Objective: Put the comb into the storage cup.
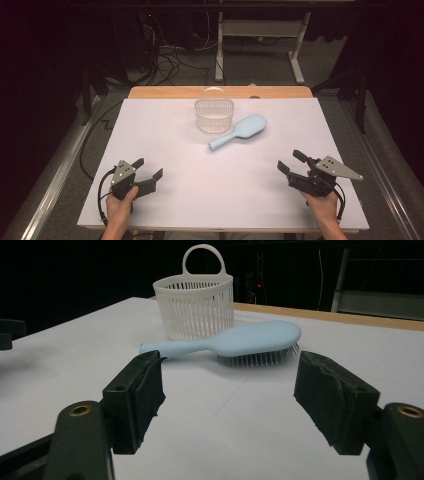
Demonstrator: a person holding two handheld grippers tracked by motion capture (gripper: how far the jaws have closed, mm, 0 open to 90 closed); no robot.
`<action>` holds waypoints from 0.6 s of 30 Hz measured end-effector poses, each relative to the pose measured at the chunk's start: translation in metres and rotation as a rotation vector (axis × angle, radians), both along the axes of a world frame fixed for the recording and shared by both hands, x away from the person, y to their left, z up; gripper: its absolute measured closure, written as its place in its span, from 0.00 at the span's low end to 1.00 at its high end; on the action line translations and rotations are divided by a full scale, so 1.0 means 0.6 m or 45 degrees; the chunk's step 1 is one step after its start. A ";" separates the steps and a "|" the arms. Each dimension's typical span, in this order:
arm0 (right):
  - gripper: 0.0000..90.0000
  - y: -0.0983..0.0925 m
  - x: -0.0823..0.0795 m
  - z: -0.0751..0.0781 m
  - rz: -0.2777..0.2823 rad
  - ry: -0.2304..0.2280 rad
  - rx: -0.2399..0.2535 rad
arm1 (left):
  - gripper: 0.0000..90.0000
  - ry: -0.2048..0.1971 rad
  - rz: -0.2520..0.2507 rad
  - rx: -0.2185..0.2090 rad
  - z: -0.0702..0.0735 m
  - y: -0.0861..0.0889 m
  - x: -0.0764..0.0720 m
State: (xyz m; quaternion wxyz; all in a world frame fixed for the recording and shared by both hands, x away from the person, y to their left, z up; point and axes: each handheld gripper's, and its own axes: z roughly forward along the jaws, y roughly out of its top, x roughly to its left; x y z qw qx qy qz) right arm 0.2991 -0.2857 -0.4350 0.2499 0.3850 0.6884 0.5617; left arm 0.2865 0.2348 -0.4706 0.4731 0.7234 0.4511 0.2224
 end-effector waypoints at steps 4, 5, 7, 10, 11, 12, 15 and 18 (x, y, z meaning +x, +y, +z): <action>0.32 0.012 0.009 0.000 0.012 0.010 -0.005 | 0.22 0.000 0.000 -0.001 0.000 0.000 0.000; 0.32 0.014 0.011 0.000 0.016 0.013 -0.005 | 0.22 0.000 0.000 -0.001 0.000 0.000 0.000; 0.33 0.020 0.016 0.000 0.022 0.019 -0.003 | 0.22 0.001 0.000 -0.001 0.000 0.000 0.000; 0.34 0.029 0.022 -0.001 0.034 0.027 -0.006 | 0.22 0.001 -0.001 0.000 0.000 0.001 0.000; 0.34 0.029 0.022 -0.001 0.034 0.027 -0.006 | 0.22 0.002 -0.001 0.000 0.000 0.001 0.000; 0.34 0.035 0.027 -0.001 0.041 0.030 -0.006 | 0.22 0.001 -0.001 0.001 0.000 0.001 0.000; 0.34 0.041 0.033 -0.001 0.048 0.033 0.001 | 0.22 -0.001 -0.002 0.002 0.000 0.001 0.000; 0.35 0.047 0.038 -0.002 0.054 0.045 0.002 | 0.22 0.000 -0.002 0.004 0.000 0.000 0.001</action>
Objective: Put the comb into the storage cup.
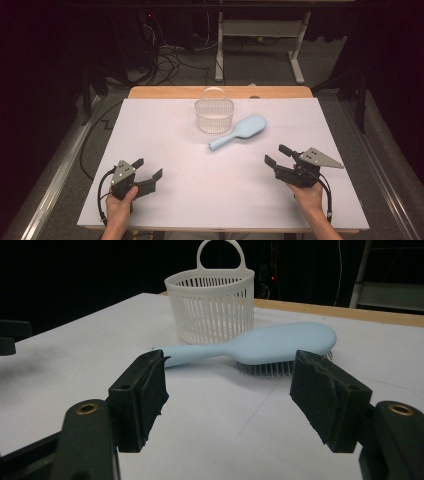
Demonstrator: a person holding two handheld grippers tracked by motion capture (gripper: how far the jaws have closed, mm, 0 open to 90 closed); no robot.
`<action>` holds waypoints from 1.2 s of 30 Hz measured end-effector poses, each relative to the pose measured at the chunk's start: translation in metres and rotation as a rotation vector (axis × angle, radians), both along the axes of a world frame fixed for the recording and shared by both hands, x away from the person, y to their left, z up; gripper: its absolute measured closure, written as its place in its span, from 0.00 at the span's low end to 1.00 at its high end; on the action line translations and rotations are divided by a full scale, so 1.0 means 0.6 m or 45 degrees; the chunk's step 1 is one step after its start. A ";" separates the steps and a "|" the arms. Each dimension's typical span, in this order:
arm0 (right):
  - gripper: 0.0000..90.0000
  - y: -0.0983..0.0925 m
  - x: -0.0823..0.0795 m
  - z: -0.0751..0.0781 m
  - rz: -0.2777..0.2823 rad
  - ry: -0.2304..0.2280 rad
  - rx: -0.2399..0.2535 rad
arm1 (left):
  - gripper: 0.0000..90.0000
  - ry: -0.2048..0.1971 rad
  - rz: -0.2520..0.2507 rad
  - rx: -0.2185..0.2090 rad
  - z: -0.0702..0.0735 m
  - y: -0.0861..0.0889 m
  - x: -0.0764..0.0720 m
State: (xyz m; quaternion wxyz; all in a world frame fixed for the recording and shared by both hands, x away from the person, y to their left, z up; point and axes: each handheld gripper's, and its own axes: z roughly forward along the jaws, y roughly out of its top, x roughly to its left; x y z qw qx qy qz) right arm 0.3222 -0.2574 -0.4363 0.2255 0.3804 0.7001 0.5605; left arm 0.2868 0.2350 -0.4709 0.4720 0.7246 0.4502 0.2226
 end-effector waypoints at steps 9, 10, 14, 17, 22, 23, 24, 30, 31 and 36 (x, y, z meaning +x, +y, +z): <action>0.36 0.016 0.011 0.003 0.016 0.014 -0.003 | 0.22 0.008 -0.007 0.005 -0.002 -0.001 0.004; 0.36 0.018 0.013 0.004 0.018 0.013 -0.003 | 0.22 0.009 -0.005 0.006 -0.002 -0.001 0.004; 0.37 0.027 0.018 0.005 0.027 0.017 -0.002 | 0.22 0.010 -0.003 0.007 -0.002 -0.001 0.004; 0.38 0.033 0.022 0.004 0.040 0.026 -0.004 | 0.22 0.011 -0.004 0.008 -0.002 -0.001 0.004; 0.39 0.042 0.031 0.002 0.070 0.052 0.022 | 0.22 0.011 -0.001 0.008 -0.002 -0.001 0.004; 0.40 0.043 0.032 0.002 0.072 0.055 0.023 | 0.22 0.012 -0.001 0.009 -0.002 -0.001 0.004; 0.40 0.046 0.034 0.003 0.077 0.061 0.022 | 0.22 0.012 -0.002 0.010 -0.002 -0.001 0.004; 0.41 0.060 0.044 0.006 0.093 0.067 -0.001 | 0.22 0.013 -0.002 0.010 -0.002 -0.001 0.004; 0.41 0.062 0.045 0.006 0.097 0.068 -0.003 | 0.22 0.013 -0.002 0.011 -0.002 -0.001 0.004; 0.41 0.075 0.051 0.005 0.113 0.075 -0.025 | 0.22 0.013 -0.001 0.009 -0.002 -0.001 0.004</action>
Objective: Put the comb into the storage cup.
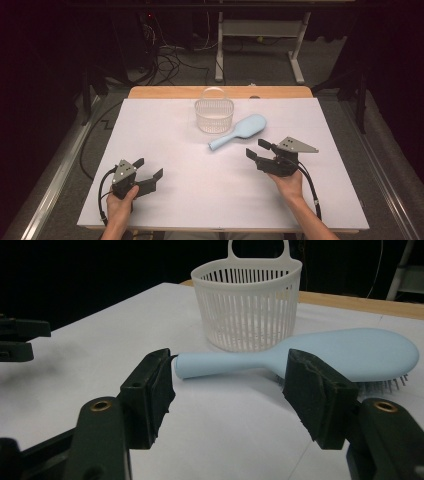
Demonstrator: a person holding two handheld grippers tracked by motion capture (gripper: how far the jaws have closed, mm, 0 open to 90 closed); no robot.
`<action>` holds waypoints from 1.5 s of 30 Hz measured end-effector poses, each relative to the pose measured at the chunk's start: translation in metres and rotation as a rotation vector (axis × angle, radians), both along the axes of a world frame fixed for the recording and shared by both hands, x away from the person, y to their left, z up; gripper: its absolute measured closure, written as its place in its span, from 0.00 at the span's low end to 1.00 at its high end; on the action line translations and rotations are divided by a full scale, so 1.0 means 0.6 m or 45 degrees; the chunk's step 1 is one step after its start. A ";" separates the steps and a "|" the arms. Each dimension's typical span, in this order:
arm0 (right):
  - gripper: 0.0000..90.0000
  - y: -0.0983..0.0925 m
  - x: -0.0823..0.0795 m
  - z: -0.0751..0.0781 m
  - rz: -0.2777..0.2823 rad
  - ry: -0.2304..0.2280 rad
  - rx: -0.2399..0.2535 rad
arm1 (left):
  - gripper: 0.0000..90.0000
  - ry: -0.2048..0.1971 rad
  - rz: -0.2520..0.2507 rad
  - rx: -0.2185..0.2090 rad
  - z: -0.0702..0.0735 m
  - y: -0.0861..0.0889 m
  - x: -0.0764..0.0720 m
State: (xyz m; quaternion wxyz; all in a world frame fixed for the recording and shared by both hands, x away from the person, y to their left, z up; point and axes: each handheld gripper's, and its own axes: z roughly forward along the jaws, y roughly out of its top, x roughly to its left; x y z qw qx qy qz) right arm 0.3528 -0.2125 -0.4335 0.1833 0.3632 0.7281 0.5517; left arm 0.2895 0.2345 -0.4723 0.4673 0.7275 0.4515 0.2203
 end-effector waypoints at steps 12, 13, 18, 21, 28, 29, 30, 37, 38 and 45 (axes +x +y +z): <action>0.47 0.034 0.023 0.007 0.009 0.021 -0.052 | 0.22 -0.001 0.000 -0.004 0.001 0.001 0.000; 0.47 0.037 0.025 0.008 0.010 0.021 -0.053 | 0.22 -0.001 -0.001 -0.004 0.001 0.001 0.000; 0.49 0.051 0.034 0.012 0.023 0.044 -0.069 | 0.22 -0.001 -0.001 -0.005 0.001 0.000 0.000; 0.51 0.058 0.041 0.013 0.039 0.080 -0.082 | 0.22 0.000 0.001 -0.005 0.001 0.000 0.000; 0.58 0.073 0.058 0.020 0.071 0.163 -0.128 | 0.22 -0.002 0.004 -0.010 0.001 0.001 0.001; 0.58 0.076 0.060 0.020 0.078 0.167 -0.136 | 0.22 -0.002 0.005 -0.011 0.001 0.001 0.001; 0.59 0.078 0.062 0.021 0.082 0.176 -0.143 | 0.22 -0.003 0.005 -0.011 0.001 0.002 0.001; 0.70 0.099 0.079 0.029 0.090 0.249 -0.245 | 0.22 0.004 0.005 -0.012 0.000 0.002 0.003; 0.73 0.103 0.084 0.031 0.090 0.264 -0.265 | 0.22 0.004 0.005 -0.012 0.000 0.002 0.003; 0.87 0.127 0.105 0.037 0.111 0.349 -0.369 | 0.22 0.003 0.008 -0.010 0.000 0.003 0.004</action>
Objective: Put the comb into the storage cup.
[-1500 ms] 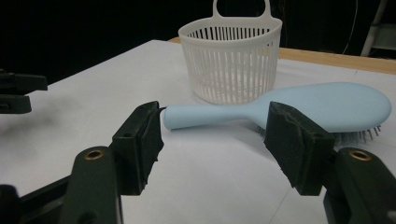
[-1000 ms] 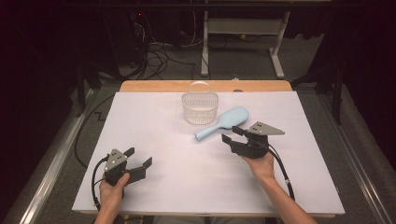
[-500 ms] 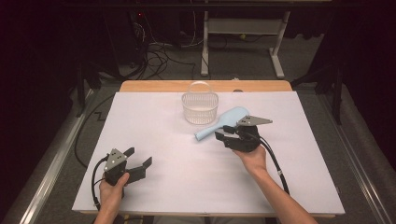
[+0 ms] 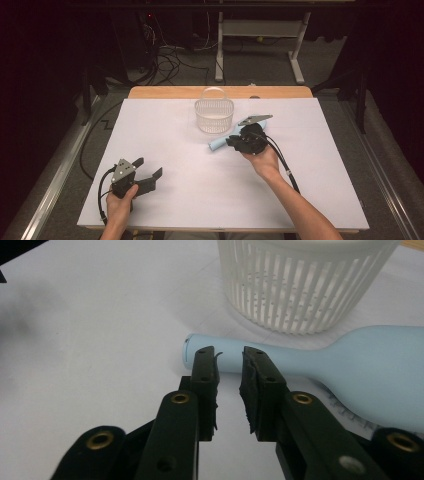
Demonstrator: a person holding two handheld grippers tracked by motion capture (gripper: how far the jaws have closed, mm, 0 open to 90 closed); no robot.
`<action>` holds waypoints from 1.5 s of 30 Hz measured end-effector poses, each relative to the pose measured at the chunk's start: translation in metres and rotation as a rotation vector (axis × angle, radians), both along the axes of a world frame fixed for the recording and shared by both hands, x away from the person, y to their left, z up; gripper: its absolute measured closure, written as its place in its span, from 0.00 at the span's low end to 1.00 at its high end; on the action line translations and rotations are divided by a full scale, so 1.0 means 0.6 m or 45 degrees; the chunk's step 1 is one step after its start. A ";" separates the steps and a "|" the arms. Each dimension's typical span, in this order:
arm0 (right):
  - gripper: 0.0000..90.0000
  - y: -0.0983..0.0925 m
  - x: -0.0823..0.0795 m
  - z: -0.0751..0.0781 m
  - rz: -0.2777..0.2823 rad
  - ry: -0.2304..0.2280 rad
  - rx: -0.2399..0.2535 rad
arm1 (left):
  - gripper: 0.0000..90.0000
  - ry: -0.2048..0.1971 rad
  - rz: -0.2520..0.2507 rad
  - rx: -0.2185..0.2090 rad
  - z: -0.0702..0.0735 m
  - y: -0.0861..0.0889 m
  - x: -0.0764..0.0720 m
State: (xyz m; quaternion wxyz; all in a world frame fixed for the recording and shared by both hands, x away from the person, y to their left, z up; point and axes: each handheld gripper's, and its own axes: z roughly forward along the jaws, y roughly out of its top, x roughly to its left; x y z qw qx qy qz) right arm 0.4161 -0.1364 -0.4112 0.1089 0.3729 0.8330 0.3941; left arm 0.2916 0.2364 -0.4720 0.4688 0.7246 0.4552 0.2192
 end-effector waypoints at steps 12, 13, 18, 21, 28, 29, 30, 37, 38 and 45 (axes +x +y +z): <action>1.00 0.054 0.035 0.007 0.083 0.062 -0.125 | 0.22 -0.002 -0.010 0.011 0.000 -0.002 0.001; 1.00 0.059 0.038 0.007 0.084 0.069 -0.137 | 0.22 -0.002 -0.011 0.011 0.000 -0.002 0.001; 1.00 0.077 0.051 0.008 0.082 0.099 -0.177 | 0.22 -0.003 -0.013 0.013 0.000 -0.002 0.000; 1.00 0.089 0.058 0.008 0.076 0.119 -0.198 | 0.22 -0.005 -0.013 0.010 0.001 -0.002 0.000; 1.00 0.119 0.077 -0.003 0.073 0.159 -0.275 | 0.22 -0.005 -0.017 0.010 0.001 -0.003 0.000; 1.00 0.121 0.079 -0.004 0.067 0.164 -0.282 | 0.22 -0.005 -0.017 0.010 0.001 -0.003 0.000; 1.00 0.124 0.082 -0.007 0.069 0.166 -0.290 | 0.22 -0.004 -0.017 0.010 0.000 -0.002 0.000; 1.00 0.138 0.088 -0.017 0.050 0.188 -0.327 | 0.22 -0.005 -0.018 0.011 0.001 -0.002 -0.001; 1.00 0.140 0.088 -0.019 0.056 0.186 -0.339 | 0.22 -0.004 -0.018 0.010 0.000 -0.002 -0.001; 1.00 0.138 0.092 -0.025 0.033 0.203 -0.353 | 0.22 -0.004 -0.015 0.004 0.001 -0.001 -0.001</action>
